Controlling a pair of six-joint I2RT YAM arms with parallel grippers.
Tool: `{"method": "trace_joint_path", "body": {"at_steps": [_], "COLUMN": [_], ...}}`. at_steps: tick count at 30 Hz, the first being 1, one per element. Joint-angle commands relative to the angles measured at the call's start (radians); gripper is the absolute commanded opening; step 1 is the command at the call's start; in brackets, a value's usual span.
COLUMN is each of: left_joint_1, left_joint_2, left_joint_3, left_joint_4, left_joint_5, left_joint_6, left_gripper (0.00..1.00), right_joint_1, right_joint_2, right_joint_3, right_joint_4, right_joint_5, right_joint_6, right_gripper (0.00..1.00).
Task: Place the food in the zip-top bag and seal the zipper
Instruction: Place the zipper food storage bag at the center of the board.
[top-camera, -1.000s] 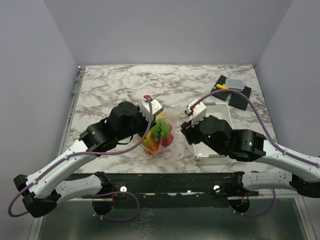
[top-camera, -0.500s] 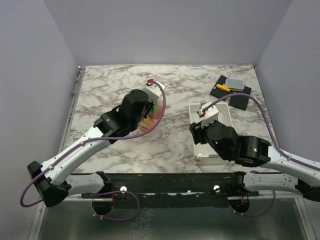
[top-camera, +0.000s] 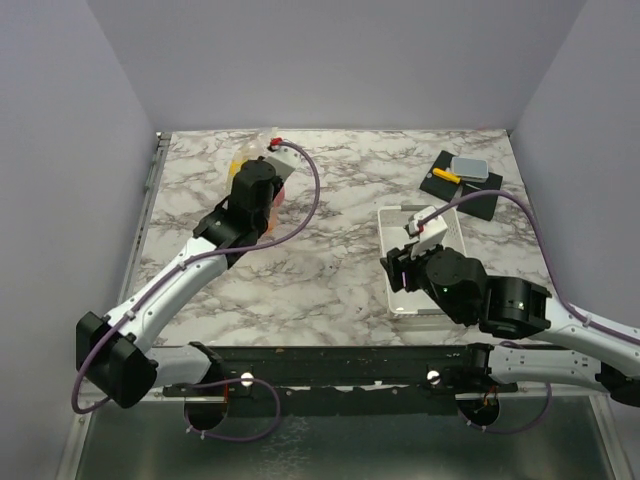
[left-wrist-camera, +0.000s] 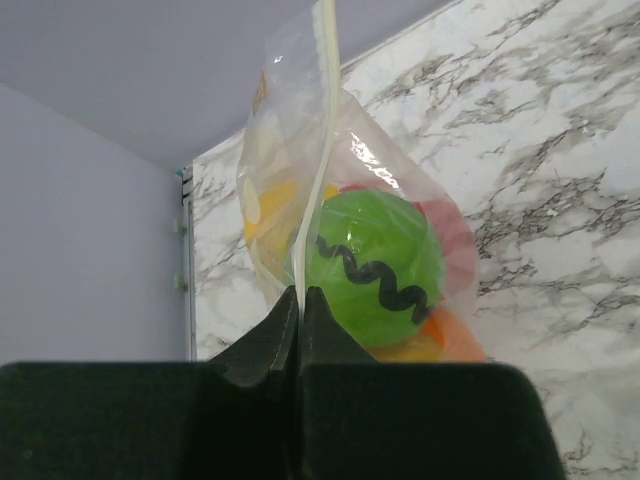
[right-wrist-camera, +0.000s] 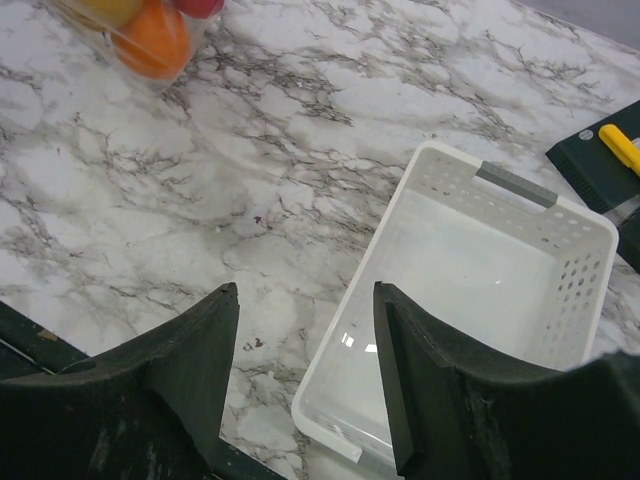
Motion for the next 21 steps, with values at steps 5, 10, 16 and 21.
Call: {"method": "trace_joint_path", "body": {"at_steps": [5,10,16,21], "left_joint_1": [0.003,-0.047,-0.172,-0.249], "left_joint_2": [0.201,0.337,0.484,0.526], "left_joint_3": [-0.06,-0.042,-0.037,-0.031], "left_joint_4": [0.207,0.206,0.204,0.2], "left_joint_5": [-0.124,-0.125,-0.156,-0.091], "left_joint_6": [0.129,0.065,-0.014,-0.121], "left_gripper": [0.0,0.0,0.0,0.0], "right_joint_1": [0.001,0.001,0.0,0.0], "right_joint_2": [-0.039,-0.055,-0.069,-0.074], "right_joint_3": [-0.032,-0.046,-0.071,-0.073], "right_joint_4": [0.024,0.011,0.021,0.01], "right_joint_5": [-0.069,-0.086,-0.097,-0.082], "right_joint_6": [0.05,0.069,0.079,0.086], "right_gripper": [0.62,0.62,0.63,0.63]}}
